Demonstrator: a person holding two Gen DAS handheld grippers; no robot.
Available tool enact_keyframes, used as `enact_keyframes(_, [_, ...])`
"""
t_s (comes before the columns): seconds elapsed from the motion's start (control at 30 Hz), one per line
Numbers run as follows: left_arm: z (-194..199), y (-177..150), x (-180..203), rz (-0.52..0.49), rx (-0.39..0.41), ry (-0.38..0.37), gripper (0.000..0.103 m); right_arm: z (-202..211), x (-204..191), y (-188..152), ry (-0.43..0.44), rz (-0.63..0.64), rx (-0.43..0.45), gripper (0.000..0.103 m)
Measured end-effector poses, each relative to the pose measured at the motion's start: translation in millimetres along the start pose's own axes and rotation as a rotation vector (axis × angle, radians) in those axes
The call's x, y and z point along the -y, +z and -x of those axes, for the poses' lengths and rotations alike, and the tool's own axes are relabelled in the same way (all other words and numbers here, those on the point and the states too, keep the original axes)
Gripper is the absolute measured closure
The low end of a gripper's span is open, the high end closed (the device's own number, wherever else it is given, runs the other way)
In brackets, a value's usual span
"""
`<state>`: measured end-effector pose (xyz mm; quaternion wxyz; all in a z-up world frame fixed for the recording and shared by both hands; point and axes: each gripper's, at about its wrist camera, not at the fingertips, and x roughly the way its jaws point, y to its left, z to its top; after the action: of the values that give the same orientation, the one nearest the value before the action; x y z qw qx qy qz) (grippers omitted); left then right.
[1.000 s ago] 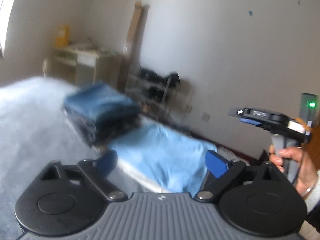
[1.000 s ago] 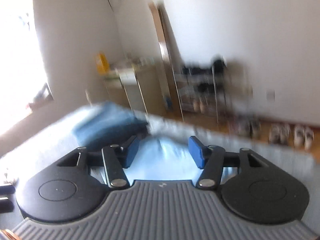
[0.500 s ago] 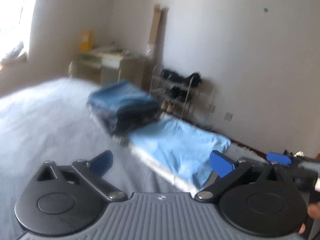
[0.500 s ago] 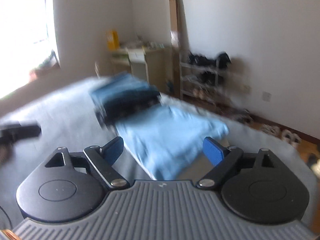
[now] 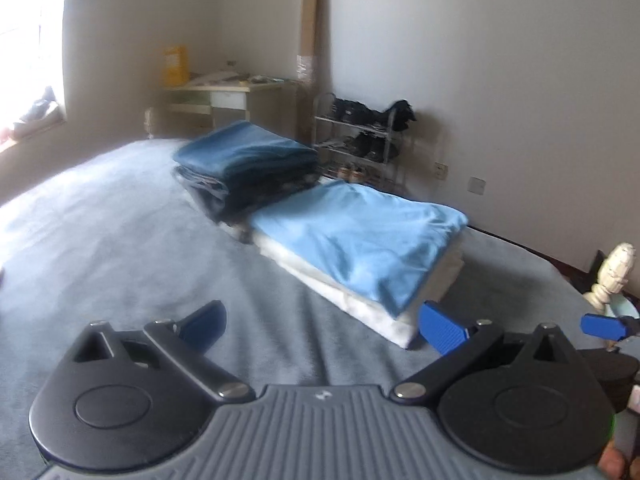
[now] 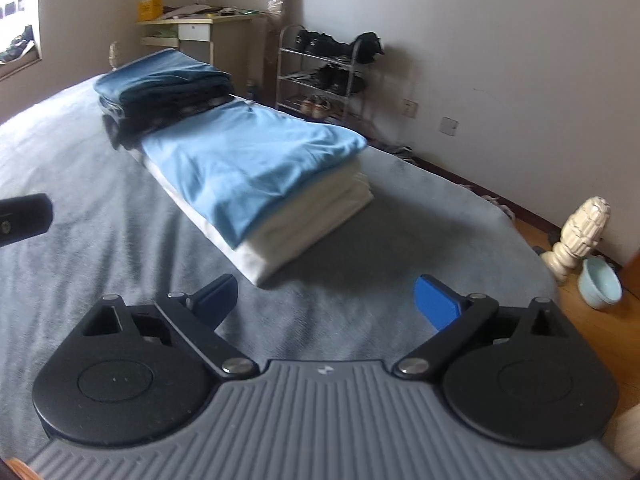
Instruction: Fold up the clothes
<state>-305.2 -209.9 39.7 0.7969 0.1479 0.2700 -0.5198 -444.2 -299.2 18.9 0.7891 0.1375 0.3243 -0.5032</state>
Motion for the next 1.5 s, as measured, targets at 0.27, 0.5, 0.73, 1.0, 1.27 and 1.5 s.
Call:
enact_keyframes(0.27, [-2.7, -5.9, 15.9, -0.078, -0.012, -0.023, 0.000, -6.7, 11.7, -3.6, -0.067, -0.031, -0.024, 0.005])
enact_keyframes(0.5, [-4.3, -12.8, 18.7, -0.112, -0.064, -0.079, 0.000, -4.6, 12.3, -5.3, -0.088, -0.042, -0.025, 0.001])
enact_keyframes(0.73, [-0.7, -19.9, 20.1, -0.118, -0.069, -0.105, 0.000, -3.4, 16.7, -6.6, -0.095, -0.062, -0.040, 0.001])
enact_keyframes(1.0, [1.6, -18.2, 20.5, -0.114, -0.059, -0.101, 0.000, -2.9, 19.3, -6.5, -0.111, -0.079, -0.046, 0.001])
enact_keyframes(1.27, [2.2, -15.3, 19.1, -0.100, -0.058, -0.101, 0.000, -0.6, 16.0, -4.4, -0.158, -0.064, -0.019, 0.001])
enact_keyframes(1.5, [1.1, -15.0, 20.1, -0.096, -0.065, -0.099, 0.000, 4.8, 13.5, -6.8, -0.188, -0.049, 0.012, 0.001])
